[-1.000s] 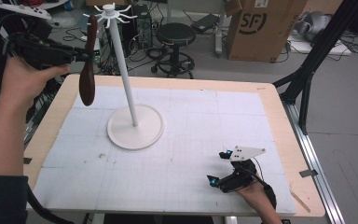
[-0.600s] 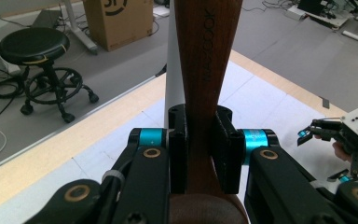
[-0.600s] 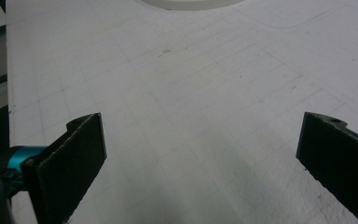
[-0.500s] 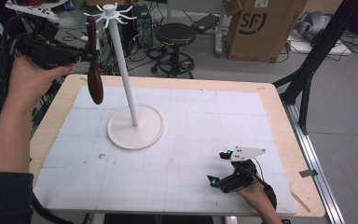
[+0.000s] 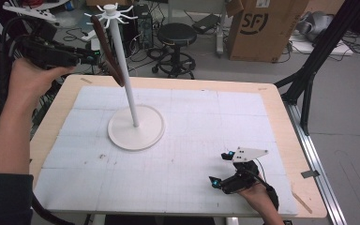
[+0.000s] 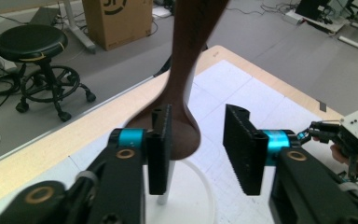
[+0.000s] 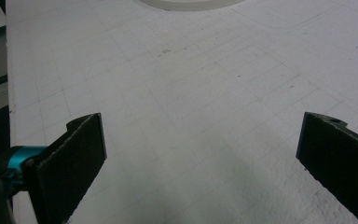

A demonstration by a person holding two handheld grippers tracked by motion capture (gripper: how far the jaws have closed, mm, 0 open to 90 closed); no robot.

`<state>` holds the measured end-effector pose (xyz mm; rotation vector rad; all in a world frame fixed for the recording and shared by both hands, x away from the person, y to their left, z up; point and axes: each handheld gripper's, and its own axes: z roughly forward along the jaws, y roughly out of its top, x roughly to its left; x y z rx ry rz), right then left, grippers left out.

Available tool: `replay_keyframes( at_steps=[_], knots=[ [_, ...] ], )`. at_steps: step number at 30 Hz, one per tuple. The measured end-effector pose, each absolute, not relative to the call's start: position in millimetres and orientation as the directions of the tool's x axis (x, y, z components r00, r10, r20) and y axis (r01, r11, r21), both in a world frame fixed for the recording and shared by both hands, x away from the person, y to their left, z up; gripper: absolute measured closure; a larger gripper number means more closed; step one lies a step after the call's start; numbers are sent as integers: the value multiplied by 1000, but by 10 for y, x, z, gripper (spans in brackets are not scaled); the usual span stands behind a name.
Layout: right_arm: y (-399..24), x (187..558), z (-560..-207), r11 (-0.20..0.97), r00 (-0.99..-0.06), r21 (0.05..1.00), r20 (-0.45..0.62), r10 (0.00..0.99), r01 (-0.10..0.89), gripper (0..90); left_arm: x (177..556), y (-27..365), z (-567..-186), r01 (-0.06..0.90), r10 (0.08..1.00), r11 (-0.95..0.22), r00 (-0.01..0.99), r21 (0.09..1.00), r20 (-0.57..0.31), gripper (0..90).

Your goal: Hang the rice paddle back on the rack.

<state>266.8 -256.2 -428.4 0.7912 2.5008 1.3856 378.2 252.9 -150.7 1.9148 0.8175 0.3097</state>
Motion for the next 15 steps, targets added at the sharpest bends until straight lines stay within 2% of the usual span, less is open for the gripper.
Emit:
replay_keyframes(
  at_steps=[2, 7, 15],
  knots=[
    [-2561, 2666, -4284, 426, -842, 827, 101, 530, 367, 2, 3766, 2510, -1521, 406, 665, -302, 738, 862, -114, 485],
    [-2560, 2669, -4283, 425, -843, 829, 99, 528, 364, 2, 3706, 2473, -1548, 405, 658, -325, 746, 855, -103, 364],
    [-2551, 2659, -4269, 425, -845, 830, 99, 526, 362, 2, 3577, 2465, -1662, 380, 685, -335, 727, 862, -54, 106]
  ],
)
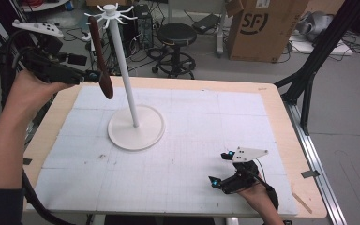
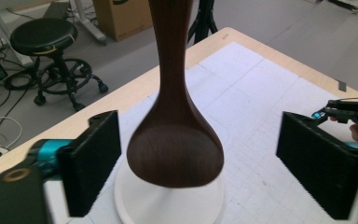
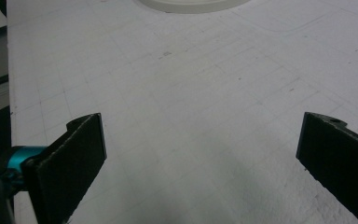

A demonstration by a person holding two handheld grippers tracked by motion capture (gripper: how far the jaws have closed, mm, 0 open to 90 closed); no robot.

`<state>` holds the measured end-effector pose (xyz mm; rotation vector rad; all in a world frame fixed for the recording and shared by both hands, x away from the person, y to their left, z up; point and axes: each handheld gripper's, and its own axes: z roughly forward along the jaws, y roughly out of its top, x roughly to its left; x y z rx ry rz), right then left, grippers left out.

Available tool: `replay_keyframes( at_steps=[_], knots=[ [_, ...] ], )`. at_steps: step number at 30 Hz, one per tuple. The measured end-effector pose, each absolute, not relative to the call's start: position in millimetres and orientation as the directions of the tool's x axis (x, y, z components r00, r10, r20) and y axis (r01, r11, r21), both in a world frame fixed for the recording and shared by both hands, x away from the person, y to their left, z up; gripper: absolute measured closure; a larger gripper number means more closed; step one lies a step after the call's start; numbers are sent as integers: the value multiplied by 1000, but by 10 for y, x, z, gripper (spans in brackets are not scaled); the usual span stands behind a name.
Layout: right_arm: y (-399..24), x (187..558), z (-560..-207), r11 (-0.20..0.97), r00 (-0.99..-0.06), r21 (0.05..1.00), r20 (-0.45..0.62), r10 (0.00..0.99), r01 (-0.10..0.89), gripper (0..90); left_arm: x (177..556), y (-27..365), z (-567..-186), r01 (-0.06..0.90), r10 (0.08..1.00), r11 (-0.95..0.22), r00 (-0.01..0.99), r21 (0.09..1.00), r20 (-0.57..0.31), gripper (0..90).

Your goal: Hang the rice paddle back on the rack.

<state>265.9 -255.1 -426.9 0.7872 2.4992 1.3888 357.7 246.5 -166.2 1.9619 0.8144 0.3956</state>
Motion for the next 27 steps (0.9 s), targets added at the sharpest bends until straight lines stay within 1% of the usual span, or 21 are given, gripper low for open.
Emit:
replay_keyframes(
  at_steps=[2, 5, 15, 27],
  knots=[
    [-2551, 2659, -4266, 423, -844, 830, 99, 527, 362, 2, 3551, 2476, -1708, 373, 682, -338, 730, 864, -48, 56],
    [-2551, 2659, -4260, 422, -844, 832, 100, 527, 361, 2, 3523, 2503, -1778, 369, 671, -336, 740, 866, -55, 16],
    [-2560, 2652, -4218, 395, -842, 841, 122, 526, 369, 1, 3360, 2534, -1963, 345, 662, -332, 748, 878, -43, 16],
    [-2557, 2637, -4170, 386, -845, 852, 114, 522, 353, 2, 3075, 2437, -2247, 286, 601, -350, 799, 892, -21, 16]
  ],
)
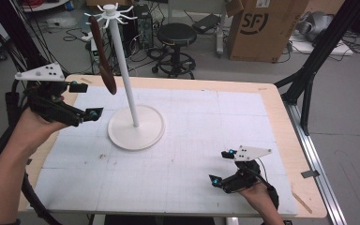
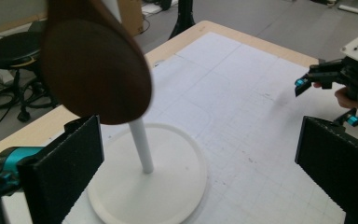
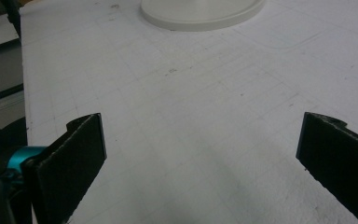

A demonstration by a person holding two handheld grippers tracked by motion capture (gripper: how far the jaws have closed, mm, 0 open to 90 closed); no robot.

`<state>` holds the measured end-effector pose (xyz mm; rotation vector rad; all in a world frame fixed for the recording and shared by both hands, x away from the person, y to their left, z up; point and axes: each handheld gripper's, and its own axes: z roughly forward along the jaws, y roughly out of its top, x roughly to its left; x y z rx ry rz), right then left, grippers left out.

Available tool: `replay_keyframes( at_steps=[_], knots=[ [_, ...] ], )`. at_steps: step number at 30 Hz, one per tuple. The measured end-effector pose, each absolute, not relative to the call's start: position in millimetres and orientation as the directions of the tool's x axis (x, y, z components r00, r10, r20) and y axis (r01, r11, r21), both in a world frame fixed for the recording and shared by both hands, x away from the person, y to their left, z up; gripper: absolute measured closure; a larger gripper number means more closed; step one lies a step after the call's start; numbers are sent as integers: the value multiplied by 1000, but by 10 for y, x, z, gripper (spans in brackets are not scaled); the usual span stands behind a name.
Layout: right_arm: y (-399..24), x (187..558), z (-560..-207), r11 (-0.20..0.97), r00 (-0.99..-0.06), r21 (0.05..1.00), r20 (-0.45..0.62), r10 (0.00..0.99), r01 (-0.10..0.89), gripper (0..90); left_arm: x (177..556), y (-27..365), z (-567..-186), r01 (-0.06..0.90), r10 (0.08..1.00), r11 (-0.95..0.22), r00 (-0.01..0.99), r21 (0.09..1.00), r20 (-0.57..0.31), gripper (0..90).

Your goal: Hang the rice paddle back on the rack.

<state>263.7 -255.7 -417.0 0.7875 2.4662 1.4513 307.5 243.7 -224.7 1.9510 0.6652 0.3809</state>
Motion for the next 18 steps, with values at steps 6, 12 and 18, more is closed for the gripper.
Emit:
replay_keyframes(
  at_steps=[6, 12, 18],
  knots=[
    [-2559, 2630, -4140, 379, -846, 858, 109, 522, 345, 1, 2964, 2423, -2448, 276, 568, -335, 822, 901, -41, 16],
    [-2557, 2627, -4112, 376, -847, 858, 116, 519, 349, 2, 2914, 2431, -2626, 282, 550, -332, 833, 900, -59, 17],
    [-2563, 2620, -4090, 368, -844, 862, 118, 523, 348, 2, 2888, 2448, -2752, 296, 534, -328, 841, 897, -83, 16]
  ],
)
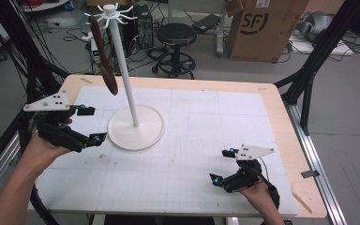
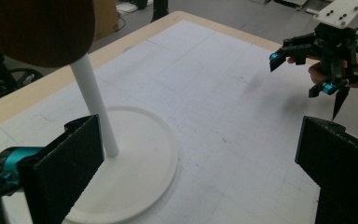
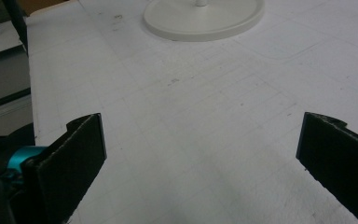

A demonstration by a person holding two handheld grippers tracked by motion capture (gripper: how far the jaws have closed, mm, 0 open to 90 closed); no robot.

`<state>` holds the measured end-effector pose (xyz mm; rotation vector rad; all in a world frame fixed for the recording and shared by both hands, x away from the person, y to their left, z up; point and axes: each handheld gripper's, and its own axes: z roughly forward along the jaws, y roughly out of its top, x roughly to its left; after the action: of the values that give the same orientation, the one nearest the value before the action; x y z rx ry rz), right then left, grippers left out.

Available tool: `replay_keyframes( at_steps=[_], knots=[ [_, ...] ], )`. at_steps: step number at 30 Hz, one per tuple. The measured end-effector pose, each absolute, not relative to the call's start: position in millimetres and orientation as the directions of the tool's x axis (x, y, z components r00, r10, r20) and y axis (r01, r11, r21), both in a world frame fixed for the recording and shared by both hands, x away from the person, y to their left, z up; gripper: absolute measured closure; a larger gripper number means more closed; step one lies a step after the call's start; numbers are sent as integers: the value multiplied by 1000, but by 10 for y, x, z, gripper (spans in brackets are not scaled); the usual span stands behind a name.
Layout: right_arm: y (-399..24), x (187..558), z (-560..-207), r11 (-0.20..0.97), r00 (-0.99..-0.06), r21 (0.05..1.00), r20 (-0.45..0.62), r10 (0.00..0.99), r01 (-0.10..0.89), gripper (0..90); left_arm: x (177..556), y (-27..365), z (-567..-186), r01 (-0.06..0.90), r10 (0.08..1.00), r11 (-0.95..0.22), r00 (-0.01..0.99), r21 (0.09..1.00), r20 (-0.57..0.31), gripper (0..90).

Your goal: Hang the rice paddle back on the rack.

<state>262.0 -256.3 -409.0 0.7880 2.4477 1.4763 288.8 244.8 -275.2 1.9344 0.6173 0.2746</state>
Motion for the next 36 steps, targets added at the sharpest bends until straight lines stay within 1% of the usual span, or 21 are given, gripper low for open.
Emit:
replay_keyframes(
  at_steps=[15, 23, 30, 36],
  knots=[
    [-2587, 2597, -4007, 343, -847, 878, 120, 517, 333, 2, 2793, 2358, -3029, 279, 426, -360, 898, 890, -109, 16],
    [-2570, 2578, -3962, 317, -850, 893, 122, 512, 320, 2, 2751, 2353, -3211, 275, 410, -340, 904, 900, -121, 16],
    [-2534, 2568, -3946, 317, -861, 900, 110, 496, 298, 2, 2714, 2353, -3358, 248, 387, -333, 916, 910, -108, 17],
    [-2538, 2558, -3935, 312, -862, 907, 99, 498, 284, 2, 2673, 2391, -3470, 252, 390, -310, 913, 917, -119, 17]
  ],
)
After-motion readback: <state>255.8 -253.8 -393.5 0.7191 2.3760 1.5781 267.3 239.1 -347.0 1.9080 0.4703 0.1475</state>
